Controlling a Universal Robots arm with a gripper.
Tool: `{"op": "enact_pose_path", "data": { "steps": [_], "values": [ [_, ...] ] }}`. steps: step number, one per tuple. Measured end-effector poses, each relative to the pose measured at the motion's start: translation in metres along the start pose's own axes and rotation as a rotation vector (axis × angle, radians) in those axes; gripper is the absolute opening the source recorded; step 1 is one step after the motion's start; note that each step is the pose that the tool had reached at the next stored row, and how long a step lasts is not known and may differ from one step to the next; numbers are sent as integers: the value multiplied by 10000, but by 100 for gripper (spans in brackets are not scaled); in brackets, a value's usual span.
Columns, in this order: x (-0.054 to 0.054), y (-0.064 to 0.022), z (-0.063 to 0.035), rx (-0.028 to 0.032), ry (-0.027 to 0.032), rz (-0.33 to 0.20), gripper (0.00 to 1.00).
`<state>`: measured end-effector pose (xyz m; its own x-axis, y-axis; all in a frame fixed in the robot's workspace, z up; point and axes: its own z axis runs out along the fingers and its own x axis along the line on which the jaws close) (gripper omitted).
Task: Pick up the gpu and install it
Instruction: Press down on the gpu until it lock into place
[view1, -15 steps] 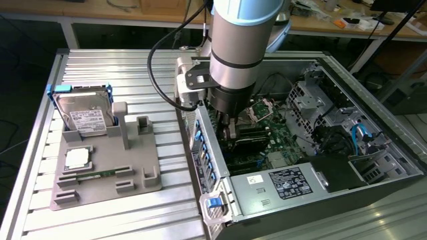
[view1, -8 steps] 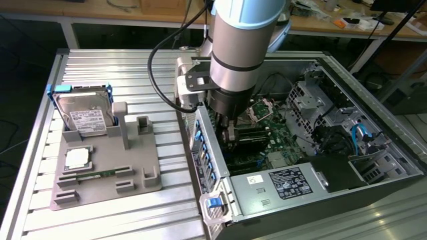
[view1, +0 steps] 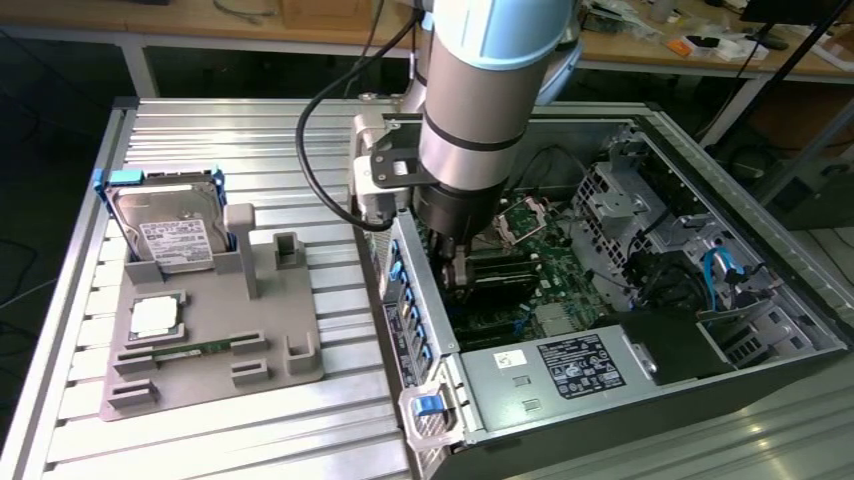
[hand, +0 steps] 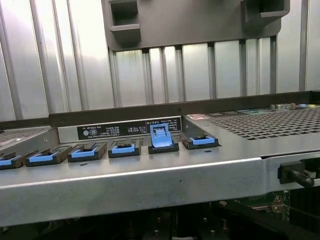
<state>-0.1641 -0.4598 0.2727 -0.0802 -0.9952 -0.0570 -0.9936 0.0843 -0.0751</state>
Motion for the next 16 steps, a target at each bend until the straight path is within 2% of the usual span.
{"op": "enact_pose_path", "data": {
  "steps": [4, 9, 11, 13, 16],
  "values": [
    [4, 4, 60, -40, -6, 4, 11],
    [4, 3, 54, -52, -4, 6, 11],
    [-4, -6, 7, -37, -28, 11, 11],
    [-6, -13, -90, -48, 4, 19, 11],
    [-13, -24, -217, -52, 11, 29, 11]
  ]
}}
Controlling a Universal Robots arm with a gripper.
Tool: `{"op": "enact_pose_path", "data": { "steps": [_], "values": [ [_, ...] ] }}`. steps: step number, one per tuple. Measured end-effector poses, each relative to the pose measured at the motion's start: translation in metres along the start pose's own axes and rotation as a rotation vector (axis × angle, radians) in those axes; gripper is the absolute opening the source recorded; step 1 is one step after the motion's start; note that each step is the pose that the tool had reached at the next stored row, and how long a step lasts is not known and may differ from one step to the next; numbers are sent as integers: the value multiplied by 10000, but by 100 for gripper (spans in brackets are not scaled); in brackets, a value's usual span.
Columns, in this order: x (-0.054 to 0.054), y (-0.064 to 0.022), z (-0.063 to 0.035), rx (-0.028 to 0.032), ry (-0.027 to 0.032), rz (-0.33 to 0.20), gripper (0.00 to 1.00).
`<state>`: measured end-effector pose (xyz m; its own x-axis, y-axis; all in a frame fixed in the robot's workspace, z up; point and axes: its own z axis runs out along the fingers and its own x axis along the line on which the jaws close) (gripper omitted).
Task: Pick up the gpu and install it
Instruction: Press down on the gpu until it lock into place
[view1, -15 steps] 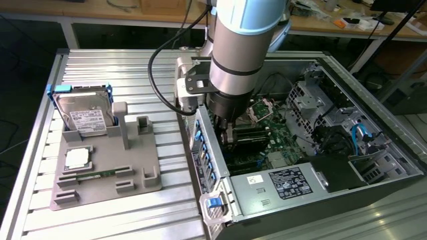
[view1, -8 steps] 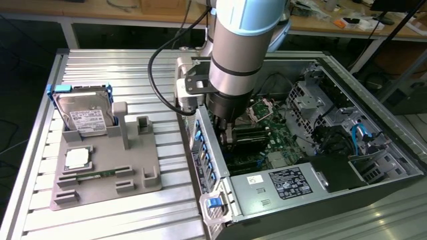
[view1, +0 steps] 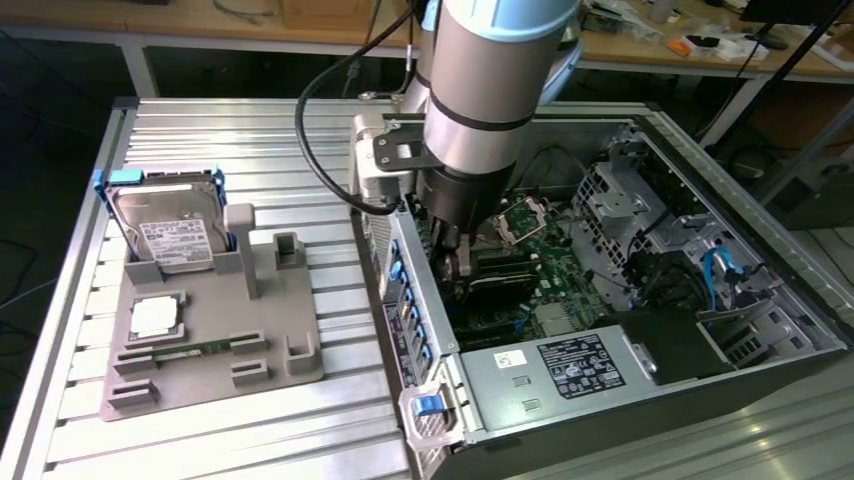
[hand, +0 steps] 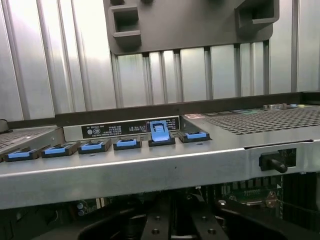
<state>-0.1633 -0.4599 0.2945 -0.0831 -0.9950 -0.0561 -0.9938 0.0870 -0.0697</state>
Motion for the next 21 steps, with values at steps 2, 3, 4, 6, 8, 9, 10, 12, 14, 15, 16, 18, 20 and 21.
{"op": "enact_pose_path", "data": {
  "steps": [2, 3, 4, 6, 8, 9, 10, 12, 14, 15, 16, 18, 20, 21],
  "values": [
    [-1, -2, -17, -2, 0, 1, 11],
    [-1, -2, -17, -2, 0, 2, 11],
    [-1, -2, -17, -1, -2, 1, 11],
    [-1, -2, -17, -2, -3, 1, 11],
    [-1, -3, -26, -4, 0, 1, 11],
    [-2, -4, -41, -6, 0, 1, 11],
    [-4, -6, -66, -11, -1, 2, 11],
    [-7, -14, -133, -45, 3, 8, 11],
    [-11, -24, -181, -106, 9, 29, 11],
    [-12, -30, -199, -138, 12, 39, 11],
    [-14, -36, -215, -187, 18, 52, 11],
    [-15, -43, -219, -307, 28, 83, 11],
    [-15, -46, -217, -483, 23, 111, 11],
    [-15, -50, -217, -595, 16, 122, 11]
  ]
}}
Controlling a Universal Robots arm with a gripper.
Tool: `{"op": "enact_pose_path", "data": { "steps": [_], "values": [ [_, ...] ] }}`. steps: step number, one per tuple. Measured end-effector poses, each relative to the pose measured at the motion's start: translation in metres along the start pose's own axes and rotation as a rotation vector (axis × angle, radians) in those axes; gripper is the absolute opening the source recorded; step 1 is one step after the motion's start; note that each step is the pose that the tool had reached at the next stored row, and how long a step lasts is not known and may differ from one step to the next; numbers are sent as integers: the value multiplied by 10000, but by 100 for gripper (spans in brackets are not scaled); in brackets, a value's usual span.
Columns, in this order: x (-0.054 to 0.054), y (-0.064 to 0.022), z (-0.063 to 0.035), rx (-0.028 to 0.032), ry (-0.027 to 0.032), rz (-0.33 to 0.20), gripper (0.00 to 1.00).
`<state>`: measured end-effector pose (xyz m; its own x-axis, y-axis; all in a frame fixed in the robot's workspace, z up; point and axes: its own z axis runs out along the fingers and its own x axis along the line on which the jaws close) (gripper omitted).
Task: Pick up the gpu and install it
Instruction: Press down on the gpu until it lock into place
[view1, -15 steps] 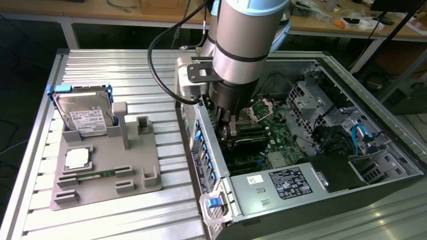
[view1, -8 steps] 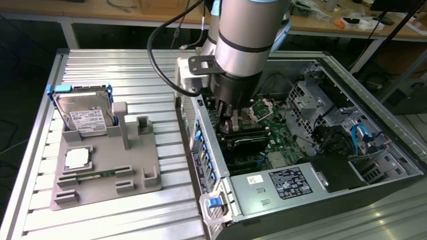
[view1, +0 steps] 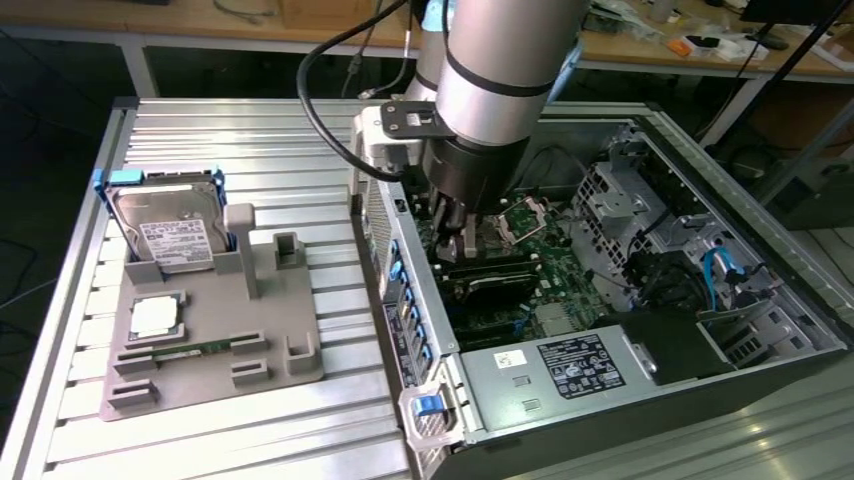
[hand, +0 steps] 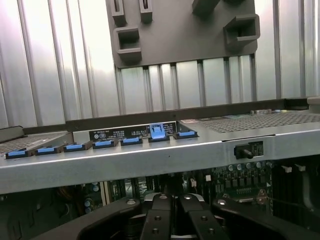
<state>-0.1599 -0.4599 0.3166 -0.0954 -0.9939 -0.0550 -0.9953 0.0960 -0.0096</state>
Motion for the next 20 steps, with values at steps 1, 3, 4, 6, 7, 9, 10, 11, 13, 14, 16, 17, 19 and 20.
{"op": "enact_pose_path", "data": {
  "steps": [1, 3, 4, 6, 7, 9, 10, 11, 13, 14, 16, 17, 19, 20],
  "values": [
    [0, -3, 1, -106, -9, 11, 11],
    [-1, -7, 4, -300, -22, 32, 11],
    [-1, -10, 5, -410, -31, 44, 11],
    [-1, -18, 8, -579, -55, 59, 11],
    [0, -25, 11, -669, -69, 65, 11],
    [2, -43, 18, -887, -83, 79, 11],
    [4, -55, 20, -970, -77, 84, 11],
    [4, -66, 22, -1038, -71, 90, 11],
    [5, -90, 24, -1185, -54, 101, 11],
    [4, -104, 25, -1264, -47, 106, 11],
    [4, -134, 27, -1425, -30, 117, 11],
    [3, -149, 28, -1512, -23, 122, 11],
    [2, -180, 29, -1672, -7, 133, 11],
    [1, -196, 30, -1750, 1, 139, 11]
  ]
}}
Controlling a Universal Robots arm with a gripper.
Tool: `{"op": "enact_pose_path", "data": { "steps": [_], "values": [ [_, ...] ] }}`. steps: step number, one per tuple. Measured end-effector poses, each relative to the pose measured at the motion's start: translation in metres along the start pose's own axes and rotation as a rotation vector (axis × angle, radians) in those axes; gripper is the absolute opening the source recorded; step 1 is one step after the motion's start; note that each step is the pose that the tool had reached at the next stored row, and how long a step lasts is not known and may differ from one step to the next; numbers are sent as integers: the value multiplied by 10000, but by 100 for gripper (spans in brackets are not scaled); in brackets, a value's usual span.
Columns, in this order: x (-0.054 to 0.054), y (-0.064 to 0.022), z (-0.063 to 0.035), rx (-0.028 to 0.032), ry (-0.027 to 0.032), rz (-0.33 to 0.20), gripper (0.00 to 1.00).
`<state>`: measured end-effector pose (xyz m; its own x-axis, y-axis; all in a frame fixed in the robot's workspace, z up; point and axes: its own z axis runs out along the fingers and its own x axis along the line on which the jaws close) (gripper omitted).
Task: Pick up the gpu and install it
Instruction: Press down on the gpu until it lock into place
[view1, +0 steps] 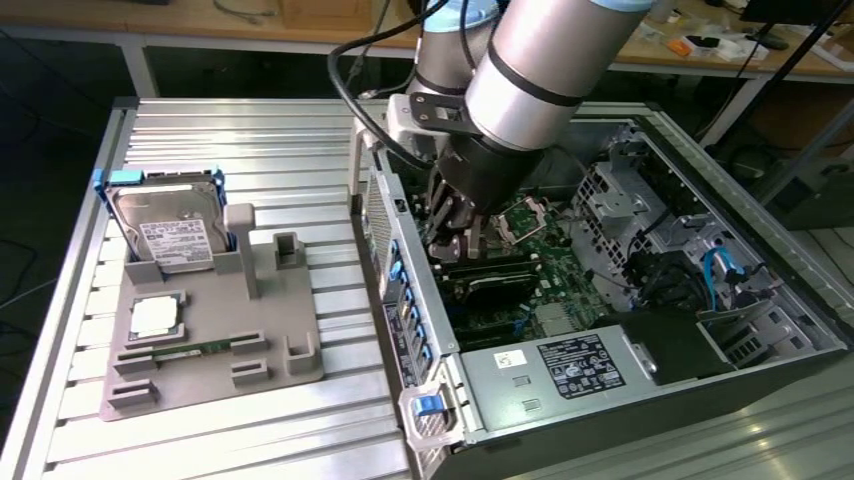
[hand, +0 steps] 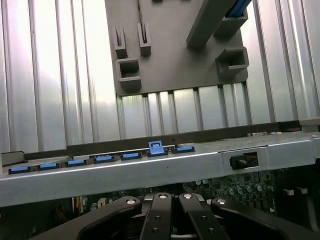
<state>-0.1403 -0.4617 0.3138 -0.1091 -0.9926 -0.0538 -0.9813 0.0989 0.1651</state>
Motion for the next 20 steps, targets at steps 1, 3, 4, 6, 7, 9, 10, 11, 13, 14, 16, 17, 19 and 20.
{"op": "enact_pose_path", "data": {
  "steps": [1, 3, 4, 6, 7, 9, 10, 11, 13, 14, 16, 17, 19, 20],
  "values": [
    [-1, -18, -3, -87, 9, 6, 11],
    [-3, -55, -9, -247, 24, 16, 11],
    [-4, -73, -12, -326, 32, 22, 11],
    [5, -102, -16, -481, 44, 33, 11],
    [16, -109, -18, -549, 30, 34, 11],
    [56, -118, -15, -670, -31, 28, 11],
    [76, -123, -10, -719, -43, 28, 11],
    [92, -132, -7, -778, -43, 31, 11],
    [111, -169, -2, -944, -33, 44, 11],
    [112, -189, -2, -1055, -20, 54, 11],
    [109, -231, -2, -1293, 6, 72, 11],
    [108, -252, -1, -1411, 16, 79, 11],
    [104, -294, 0, -1647, 37, 99, 11],
    [102, -313, 1, -1754, 46, 106, 11]
  ]
}}
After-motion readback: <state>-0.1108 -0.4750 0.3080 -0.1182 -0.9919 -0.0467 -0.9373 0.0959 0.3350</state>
